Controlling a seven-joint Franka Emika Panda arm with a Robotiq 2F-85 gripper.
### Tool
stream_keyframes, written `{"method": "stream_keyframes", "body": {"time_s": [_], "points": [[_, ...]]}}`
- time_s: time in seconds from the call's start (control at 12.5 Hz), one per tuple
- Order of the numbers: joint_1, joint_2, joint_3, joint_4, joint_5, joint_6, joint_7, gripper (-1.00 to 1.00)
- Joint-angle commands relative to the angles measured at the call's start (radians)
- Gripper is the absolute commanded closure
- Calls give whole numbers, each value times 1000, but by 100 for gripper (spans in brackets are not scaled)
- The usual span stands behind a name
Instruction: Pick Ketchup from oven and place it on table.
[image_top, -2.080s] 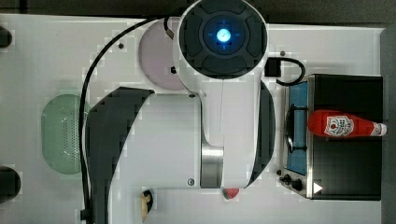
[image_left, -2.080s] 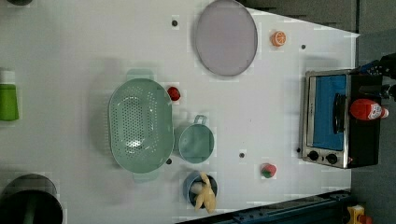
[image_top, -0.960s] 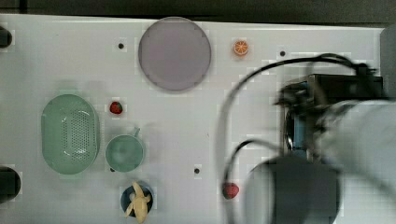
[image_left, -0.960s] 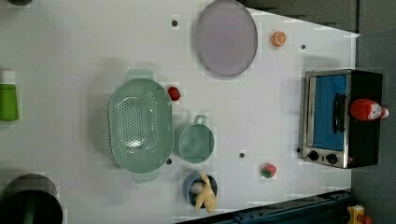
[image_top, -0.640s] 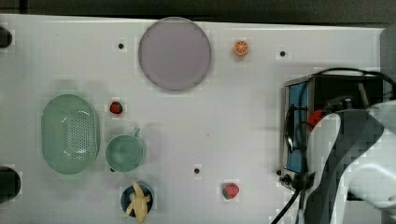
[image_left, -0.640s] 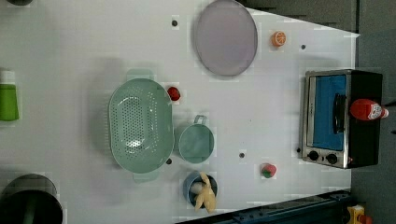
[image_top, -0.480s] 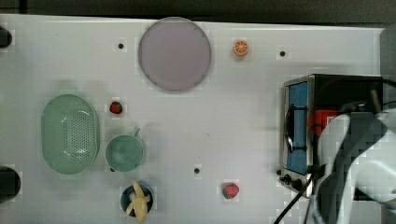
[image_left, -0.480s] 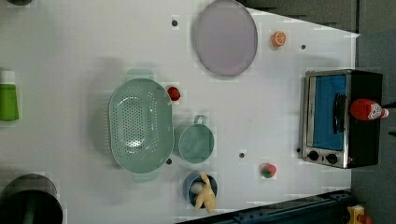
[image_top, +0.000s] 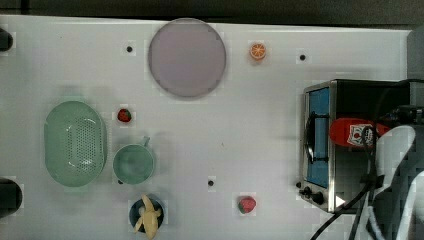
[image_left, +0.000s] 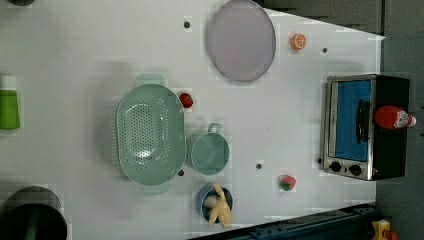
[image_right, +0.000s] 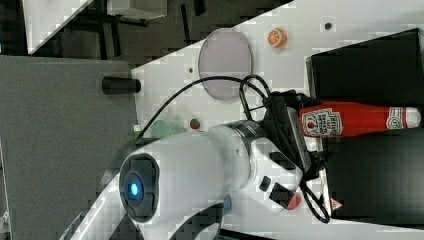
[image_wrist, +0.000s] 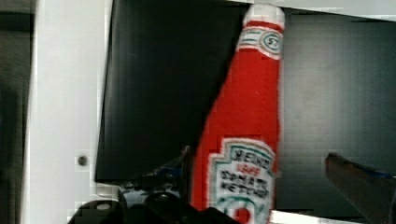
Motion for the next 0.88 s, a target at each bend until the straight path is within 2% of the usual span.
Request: {"method": "stream_keyframes", "body": {"time_s": [0.08, 0.48, 0.56, 0.72, 0.8, 0.88], "points": [[10, 93, -1, 17, 72, 2, -17, -100], [3, 149, -1, 13, 133, 20, -16, -100], [2, 157, -1, 12, 133, 20, -16, -92], [3, 162, 0, 7, 133, 22, -17, -43], [4, 159, 1, 8, 133, 20, -16, -29], [4, 158, 0, 8, 133, 20, -17, -29]]}}
